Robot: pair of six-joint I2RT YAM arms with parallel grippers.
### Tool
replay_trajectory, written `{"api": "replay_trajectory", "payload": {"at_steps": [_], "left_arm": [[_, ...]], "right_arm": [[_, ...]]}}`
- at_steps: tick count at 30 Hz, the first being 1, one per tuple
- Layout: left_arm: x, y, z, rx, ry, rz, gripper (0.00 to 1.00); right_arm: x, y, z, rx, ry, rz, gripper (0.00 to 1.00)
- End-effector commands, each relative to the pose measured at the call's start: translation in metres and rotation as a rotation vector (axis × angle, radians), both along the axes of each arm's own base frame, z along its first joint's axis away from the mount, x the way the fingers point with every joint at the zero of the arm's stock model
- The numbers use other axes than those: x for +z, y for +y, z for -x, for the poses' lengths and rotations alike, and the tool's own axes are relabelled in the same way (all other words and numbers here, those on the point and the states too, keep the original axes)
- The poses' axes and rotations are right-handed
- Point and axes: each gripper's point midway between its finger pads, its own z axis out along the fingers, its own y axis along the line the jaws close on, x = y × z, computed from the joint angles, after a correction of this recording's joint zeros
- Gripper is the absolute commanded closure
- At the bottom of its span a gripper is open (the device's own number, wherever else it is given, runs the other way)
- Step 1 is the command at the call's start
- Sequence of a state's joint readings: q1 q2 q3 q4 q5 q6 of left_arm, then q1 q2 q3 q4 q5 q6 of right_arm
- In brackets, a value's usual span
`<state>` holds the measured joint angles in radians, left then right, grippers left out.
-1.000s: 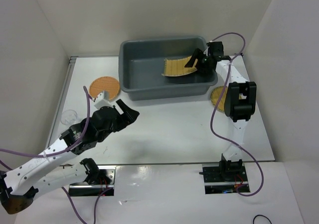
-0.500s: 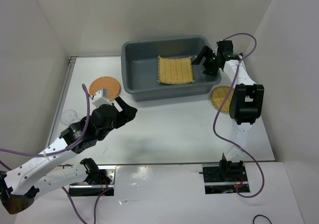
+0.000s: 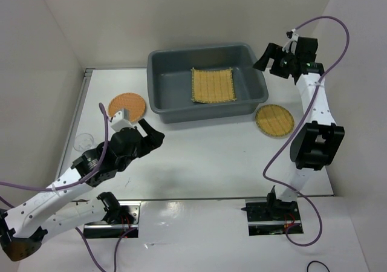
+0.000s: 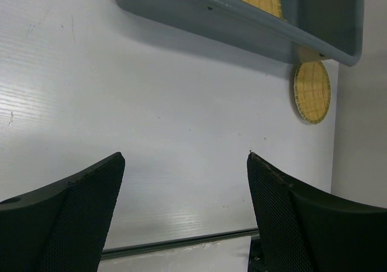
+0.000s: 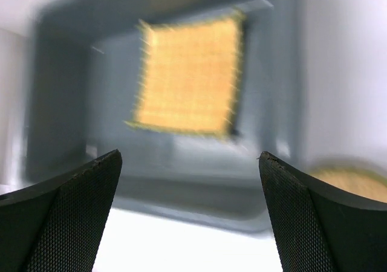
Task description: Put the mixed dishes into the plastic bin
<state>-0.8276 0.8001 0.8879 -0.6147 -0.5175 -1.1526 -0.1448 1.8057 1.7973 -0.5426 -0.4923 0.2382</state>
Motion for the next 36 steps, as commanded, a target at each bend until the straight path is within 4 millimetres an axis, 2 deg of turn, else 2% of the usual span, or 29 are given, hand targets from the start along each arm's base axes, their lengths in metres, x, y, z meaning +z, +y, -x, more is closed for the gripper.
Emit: {"api": "replay_trajectory", "payload": {"at_steps": [1, 2, 3, 5, 6, 7, 8, 9, 11, 12, 13, 17, 20, 21, 22, 24, 25, 28, 30, 33, 35, 36], "left_arm": [[0.007, 0.004, 0.008, -0.011, -0.013, 0.039, 0.11], [0.001, 0.005, 0.011, -0.023, 0.001, 0.036, 0.11], [0.006, 0.004, 0.015, -0.031, -0.006, 0.065, 0.11], [0.002, 0.005, 0.017, -0.046, -0.003, 0.054, 0.11], [0.007, 0.003, 0.019, -0.062, -0.016, 0.068, 0.11], [0.008, 0.003, 0.021, -0.078, -0.021, 0.070, 0.11], [0.008, 0.003, 0.021, -0.084, -0.024, 0.059, 0.11], [0.011, 0.004, 0.022, -0.084, -0.026, 0.062, 0.11], [0.006, 0.001, 0.021, -0.104, -0.007, 0.024, 0.11], [0.008, -0.002, 0.021, -0.112, -0.004, 0.027, 0.11], [0.003, -0.003, 0.022, -0.128, 0.012, 0.012, 0.11], [0.001, -0.013, 0.021, -0.146, 0.031, 0.030, 0.11], [-0.002, -0.019, 0.020, -0.160, 0.032, 0.055, 0.10], [-0.002, -0.019, 0.021, -0.149, 0.032, 0.080, 0.10], [0.005, -0.019, 0.022, -0.146, 0.013, 0.108, 0.10], [0.008, -0.016, 0.022, -0.122, 0.013, 0.143, 0.10], [0.008, -0.011, 0.026, -0.117, 0.018, 0.149, 0.10], [0.009, -0.004, 0.034, -0.105, 0.026, 0.169, 0.10], [0.009, -0.001, 0.037, -0.091, 0.033, 0.196, 0.10], [0.009, 0.003, 0.040, -0.066, 0.038, 0.224, 0.07], [0.001, 0.004, 0.041, -0.060, 0.049, 0.226, 0.07], [0.005, 0.004, 0.041, -0.062, 0.036, 0.239, 0.07]], "right_arm": [[-0.056, -0.055, 0.037, -0.030, 0.137, 0.234, 0.02], [-0.076, -0.062, 0.048, -0.037, 0.184, 0.258, 0.02], [-0.088, -0.077, 0.054, -0.069, 0.217, 0.286, 0.02], [-0.109, -0.087, 0.065, -0.037, 0.247, 0.300, 0.02], [-0.116, -0.088, 0.070, -0.014, 0.265, 0.278, 0.02], [-0.119, -0.100, 0.075, -0.023, 0.267, 0.268, 0.02], [-0.132, -0.104, 0.079, 0.003, 0.286, 0.269, 0.02], [-0.144, -0.109, 0.079, 0.009, 0.310, 0.271, 0.02], [-0.167, -0.123, 0.085, 0.015, 0.356, 0.296, 0.02], [-0.189, -0.130, 0.087, 0.006, 0.411, 0.289, 0.02], [-0.201, -0.136, 0.091, 0.008, 0.445, 0.295, 0.02], [-0.237, -0.168, 0.098, -0.040, 0.517, 0.303, 0.02], [-0.255, -0.174, 0.097, -0.019, 0.541, 0.332, 0.02], [-0.253, -0.182, 0.091, -0.025, 0.528, 0.341, 0.02], [-0.265, -0.180, 0.092, -0.003, 0.548, 0.329, 0.02], [-0.269, -0.184, 0.085, -0.001, 0.555, 0.326, 0.02], [-0.280, -0.182, 0.088, 0.008, 0.585, 0.312, 0.02], [-0.283, -0.185, 0.087, 0.001, 0.594, 0.290, 0.02], [-0.277, -0.187, 0.089, -0.006, 0.583, 0.284, 0.02], [-0.260, -0.187, 0.089, -0.005, 0.543, 0.287, 0.02], [-0.243, -0.190, 0.086, -0.002, 0.503, 0.317, 0.02], [-0.238, -0.190, 0.086, -0.005, 0.494, 0.322, 0.02]]}}
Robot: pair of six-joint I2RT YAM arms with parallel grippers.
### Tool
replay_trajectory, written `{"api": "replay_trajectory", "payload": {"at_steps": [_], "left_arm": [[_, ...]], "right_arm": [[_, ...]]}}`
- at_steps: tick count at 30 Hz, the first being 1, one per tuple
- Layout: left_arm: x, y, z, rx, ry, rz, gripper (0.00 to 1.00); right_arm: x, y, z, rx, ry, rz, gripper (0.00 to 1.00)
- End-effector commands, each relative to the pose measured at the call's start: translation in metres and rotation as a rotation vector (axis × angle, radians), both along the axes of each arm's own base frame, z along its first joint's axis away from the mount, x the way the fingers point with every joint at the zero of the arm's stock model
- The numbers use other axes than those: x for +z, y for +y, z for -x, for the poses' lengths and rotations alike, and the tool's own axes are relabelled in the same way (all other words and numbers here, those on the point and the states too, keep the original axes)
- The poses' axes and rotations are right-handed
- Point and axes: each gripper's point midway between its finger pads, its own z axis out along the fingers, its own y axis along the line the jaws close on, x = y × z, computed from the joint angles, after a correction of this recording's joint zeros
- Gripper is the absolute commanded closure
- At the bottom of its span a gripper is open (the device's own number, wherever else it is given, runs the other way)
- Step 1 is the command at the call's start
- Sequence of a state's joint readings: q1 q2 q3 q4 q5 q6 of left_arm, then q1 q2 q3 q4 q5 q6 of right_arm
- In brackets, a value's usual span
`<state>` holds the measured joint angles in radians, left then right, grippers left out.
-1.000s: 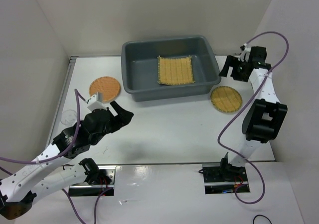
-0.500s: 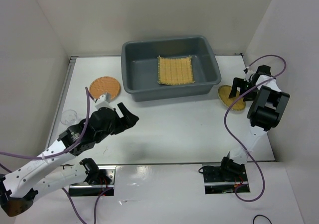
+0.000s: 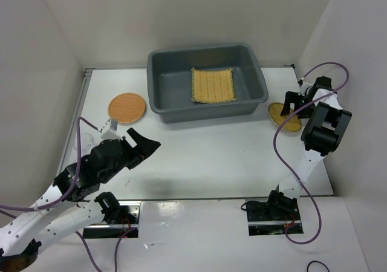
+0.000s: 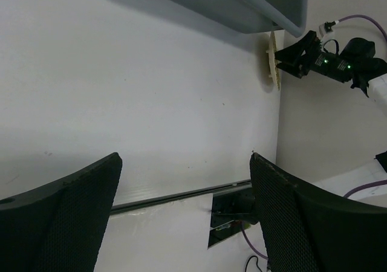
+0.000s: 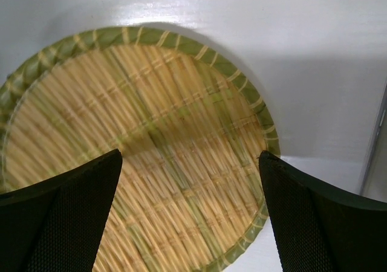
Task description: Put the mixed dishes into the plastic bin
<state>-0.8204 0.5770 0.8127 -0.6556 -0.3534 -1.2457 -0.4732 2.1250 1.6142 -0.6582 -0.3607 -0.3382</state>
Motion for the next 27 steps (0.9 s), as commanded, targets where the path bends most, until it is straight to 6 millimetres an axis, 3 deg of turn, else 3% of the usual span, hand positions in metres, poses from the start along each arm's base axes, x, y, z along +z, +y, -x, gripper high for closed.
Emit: {"api": "replay_trajectory", "payload": {"at_steps": [1, 8, 11, 20, 23, 27], "left_arm": [[-0.005, 0.002, 0.000, 0.026, 0.022, 0.025, 0.07], [-0.018, -0.009, -0.003, -0.019, 0.051, -0.030, 0.05], [-0.016, -0.013, -0.005, -0.032, 0.043, -0.028, 0.05], [-0.017, -0.010, -0.002, -0.027, 0.038, -0.010, 0.04], [-0.018, -0.005, 0.003, -0.017, 0.044, 0.010, 0.04], [-0.019, 0.000, 0.008, -0.014, 0.036, 0.030, 0.04]], "right_arm": [[0.011, -0.003, 0.015, 0.016, 0.009, 0.011, 0.02], [0.049, -0.009, 0.012, 0.027, -0.074, 0.057, 0.02], [0.054, -0.009, 0.013, 0.035, -0.079, 0.064, 0.02], [0.091, -0.005, 0.009, 0.034, -0.142, 0.013, 0.02], [0.085, -0.011, 0.013, 0.027, -0.117, 0.044, 0.02], [0.056, -0.023, 0.028, 0.007, -0.046, 0.033, 0.02]]}}
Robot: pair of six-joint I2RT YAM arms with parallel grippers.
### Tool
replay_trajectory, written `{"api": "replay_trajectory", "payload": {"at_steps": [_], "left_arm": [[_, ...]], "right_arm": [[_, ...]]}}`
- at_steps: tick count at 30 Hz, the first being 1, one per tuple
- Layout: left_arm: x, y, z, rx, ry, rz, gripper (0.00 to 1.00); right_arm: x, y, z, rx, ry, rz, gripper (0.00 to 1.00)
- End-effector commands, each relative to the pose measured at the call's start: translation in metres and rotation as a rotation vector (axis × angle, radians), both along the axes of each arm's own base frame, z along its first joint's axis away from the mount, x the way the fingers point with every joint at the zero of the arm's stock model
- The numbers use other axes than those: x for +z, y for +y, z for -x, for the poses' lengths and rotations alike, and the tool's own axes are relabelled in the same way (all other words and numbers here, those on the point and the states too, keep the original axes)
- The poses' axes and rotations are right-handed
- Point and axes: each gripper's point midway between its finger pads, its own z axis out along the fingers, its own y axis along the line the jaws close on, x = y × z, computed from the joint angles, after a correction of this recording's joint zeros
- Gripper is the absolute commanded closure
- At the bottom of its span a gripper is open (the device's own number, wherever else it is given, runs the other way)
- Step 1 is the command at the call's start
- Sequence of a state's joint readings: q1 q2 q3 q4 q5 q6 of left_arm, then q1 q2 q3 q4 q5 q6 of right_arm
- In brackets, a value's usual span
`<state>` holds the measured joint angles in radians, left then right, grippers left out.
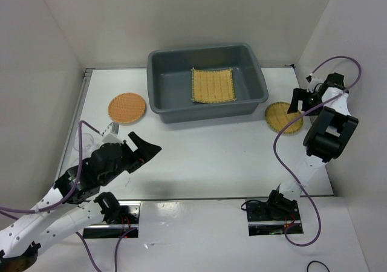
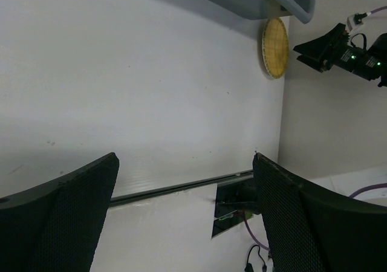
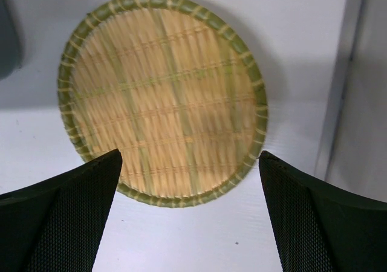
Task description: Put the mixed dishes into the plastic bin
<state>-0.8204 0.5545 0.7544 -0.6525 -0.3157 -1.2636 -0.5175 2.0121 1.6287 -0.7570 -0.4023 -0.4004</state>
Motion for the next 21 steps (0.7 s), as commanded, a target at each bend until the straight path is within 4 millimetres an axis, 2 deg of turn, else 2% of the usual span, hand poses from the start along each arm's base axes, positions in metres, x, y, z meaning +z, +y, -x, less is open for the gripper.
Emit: {"api": "replay_trajectory", "payload": {"at_steps": [1, 3, 4, 5, 9, 17, 19, 21], "left_arm": [[0.005, 0.004, 0.002, 0.012, -0.017, 0.038, 0.02], [0.004, 0.006, 0.004, 0.012, -0.016, 0.037, 0.01], [0.004, 0.006, 0.004, 0.012, -0.016, 0.037, 0.01], [-0.002, 0.007, 0.005, 0.012, -0.004, 0.024, 0.01], [0.000, 0.005, 0.005, 0.004, -0.006, 0.034, 0.01], [-0.004, 0.003, 0.004, 0.004, 0.000, 0.027, 0.01], [-0.004, 0.003, 0.004, 0.008, 0.004, 0.034, 0.01], [-0.004, 0.003, 0.004, 0.008, 0.004, 0.034, 0.01]], "right_arm": [[0.003, -0.022, 0.009, -0.030, -0.004, 0.027, 0.02], [-0.011, -0.027, 0.014, -0.045, 0.019, 0.013, 0.02], [-0.010, -0.028, 0.012, -0.045, 0.010, 0.018, 0.02], [-0.016, -0.032, 0.015, -0.056, 0.022, 0.011, 0.02], [-0.032, -0.031, 0.016, -0.056, 0.053, -0.009, 0.02], [-0.076, 0.001, 0.025, -0.015, 0.128, -0.231, 0.02], [-0.080, 0.005, 0.027, -0.008, 0.114, -0.300, 0.02], [-0.088, 0.020, 0.033, 0.004, 0.128, -0.409, 0.02]]}}
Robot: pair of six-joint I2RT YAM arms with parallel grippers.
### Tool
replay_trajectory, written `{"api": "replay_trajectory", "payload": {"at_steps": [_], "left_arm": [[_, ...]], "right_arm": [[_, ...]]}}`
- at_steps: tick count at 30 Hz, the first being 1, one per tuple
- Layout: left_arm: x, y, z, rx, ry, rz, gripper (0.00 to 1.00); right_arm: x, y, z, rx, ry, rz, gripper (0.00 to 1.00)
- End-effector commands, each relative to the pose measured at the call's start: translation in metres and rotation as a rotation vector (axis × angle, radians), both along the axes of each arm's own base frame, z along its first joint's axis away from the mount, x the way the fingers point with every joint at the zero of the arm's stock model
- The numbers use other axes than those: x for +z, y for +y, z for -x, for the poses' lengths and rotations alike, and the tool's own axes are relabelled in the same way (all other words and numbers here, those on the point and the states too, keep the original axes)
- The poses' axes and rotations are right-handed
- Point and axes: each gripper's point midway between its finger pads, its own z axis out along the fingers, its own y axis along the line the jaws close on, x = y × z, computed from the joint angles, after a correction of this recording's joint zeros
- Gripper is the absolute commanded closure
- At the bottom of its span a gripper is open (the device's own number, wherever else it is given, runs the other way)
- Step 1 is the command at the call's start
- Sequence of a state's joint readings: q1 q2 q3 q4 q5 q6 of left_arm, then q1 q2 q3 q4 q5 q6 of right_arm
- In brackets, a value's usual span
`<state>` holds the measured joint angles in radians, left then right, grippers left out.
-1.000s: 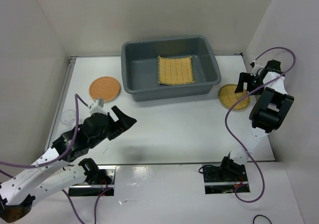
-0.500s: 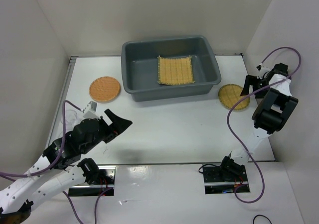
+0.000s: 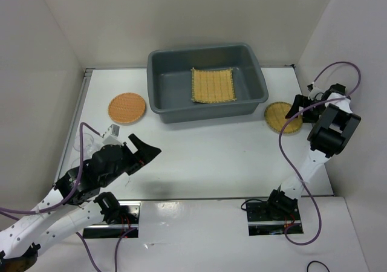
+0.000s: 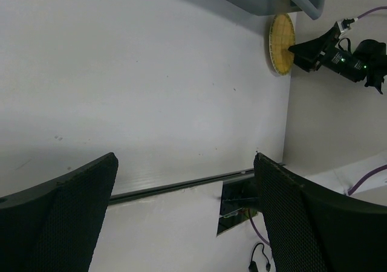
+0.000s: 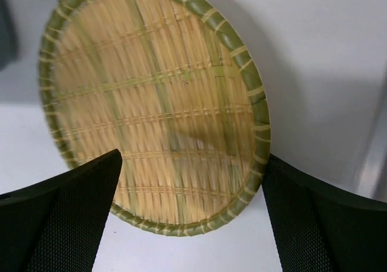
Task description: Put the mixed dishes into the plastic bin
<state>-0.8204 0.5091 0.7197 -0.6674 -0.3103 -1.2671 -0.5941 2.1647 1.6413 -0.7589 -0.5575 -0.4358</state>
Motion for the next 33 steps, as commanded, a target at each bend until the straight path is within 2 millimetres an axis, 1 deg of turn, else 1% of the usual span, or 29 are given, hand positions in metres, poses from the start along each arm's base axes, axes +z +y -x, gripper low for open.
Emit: {"api": "replay_trajectory", "payload": {"at_steps": [1, 2, 3, 4, 5, 6, 7, 8, 9, 11, 12, 14, 15, 17, 18, 20, 21, 22, 23, 25, 27, 31, 32, 33], "left_arm": [[0.005, -0.002, -0.002, 0.016, 0.001, 0.040, 0.01], [0.007, -0.002, -0.002, 0.016, -0.005, 0.046, 0.01], [0.007, -0.002, -0.002, 0.016, -0.005, 0.047, 0.01], [0.007, -0.002, -0.002, 0.016, -0.005, 0.047, 0.01], [0.007, -0.002, -0.002, 0.016, -0.005, 0.047, 0.01], [0.005, -0.002, -0.002, 0.016, 0.001, 0.040, 0.01], [0.005, -0.002, -0.002, 0.016, 0.001, 0.040, 0.01], [0.008, -0.003, -0.003, 0.016, 0.001, 0.040, 0.01], [0.005, -0.004, -0.004, 0.016, 0.010, 0.031, 0.01], [0.005, -0.005, -0.003, 0.008, 0.013, 0.034, 0.01], [0.007, -0.006, -0.004, 0.008, 0.013, 0.034, 0.01], [0.007, -0.006, -0.004, 0.008, 0.013, 0.034, 0.01], [0.007, -0.006, -0.004, 0.008, 0.013, 0.034, 0.01], [0.007, -0.007, -0.002, 0.000, 0.017, 0.037, 0.01], [0.007, -0.007, -0.002, 0.000, 0.017, 0.037, 0.01], [0.007, -0.007, -0.002, 0.000, 0.017, 0.037, 0.01], [0.009, -0.008, -0.003, 0.000, 0.010, 0.043, 0.01], [0.007, -0.009, -0.004, 0.000, 0.018, 0.036, 0.01], [0.009, -0.010, -0.005, 0.000, 0.011, 0.042, 0.01], [0.006, -0.013, -0.007, 0.000, 0.020, 0.034, 0.01], [0.008, -0.017, -0.009, -0.014, 0.012, 0.038, 0.01], [0.007, -0.018, -0.010, -0.018, 0.008, 0.031, 0.01], [0.003, -0.018, -0.010, -0.018, 0.015, 0.024, 0.01], [0.003, -0.018, -0.010, -0.018, 0.015, 0.024, 0.01]], "right_arm": [[-0.035, 0.026, 0.023, 0.014, 0.076, -0.254, 0.02], [-0.045, 0.034, 0.027, 0.024, 0.095, -0.311, 0.06], [-0.038, 0.044, 0.025, 0.040, 0.079, -0.387, 0.09], [-0.039, 0.045, 0.027, 0.040, 0.077, -0.428, 0.12], [-0.040, 0.050, 0.028, 0.069, 0.068, -0.462, 0.18], [-0.051, 0.057, 0.032, 0.080, 0.085, -0.517, 0.21], [-0.040, 0.066, 0.032, 0.092, 0.081, -0.601, 0.23], [-0.041, 0.070, 0.035, 0.148, 0.047, -0.623, 0.23], [-0.039, 0.076, 0.039, 0.138, 0.057, -0.720, 0.27], [-0.044, 0.080, 0.038, 0.116, 0.065, -0.765, 0.32], [-0.044, 0.080, 0.040, 0.104, 0.049, -0.785, 0.37], [-0.046, 0.081, 0.042, 0.117, 0.041, -0.781, 0.41], [-0.048, 0.084, 0.047, 0.110, 0.057, -0.796, 0.44], [-0.050, 0.091, 0.050, 0.124, 0.064, -0.801, 0.46], [-0.053, 0.098, 0.054, 0.137, 0.074, -0.809, 0.48], [-0.058, 0.100, 0.062, 0.148, 0.098, -0.801, 0.48], [-0.057, 0.106, 0.065, 0.160, 0.103, -0.803, 0.50], [-0.060, 0.108, 0.070, 0.170, 0.115, -0.797, 0.53], [-0.061, 0.110, 0.077, 0.172, 0.139, -0.796, 0.53], [-0.059, 0.112, 0.082, 0.196, 0.133, -0.778, 0.54], [-0.062, 0.116, 0.090, 0.199, 0.156, -0.785, 0.58], [-0.064, 0.117, 0.094, 0.200, 0.169, -0.785, 0.78], [-0.063, 0.119, 0.094, 0.194, 0.169, -0.797, 0.89], [-0.063, 0.119, 0.094, 0.194, 0.169, -0.797, 0.93]]}}
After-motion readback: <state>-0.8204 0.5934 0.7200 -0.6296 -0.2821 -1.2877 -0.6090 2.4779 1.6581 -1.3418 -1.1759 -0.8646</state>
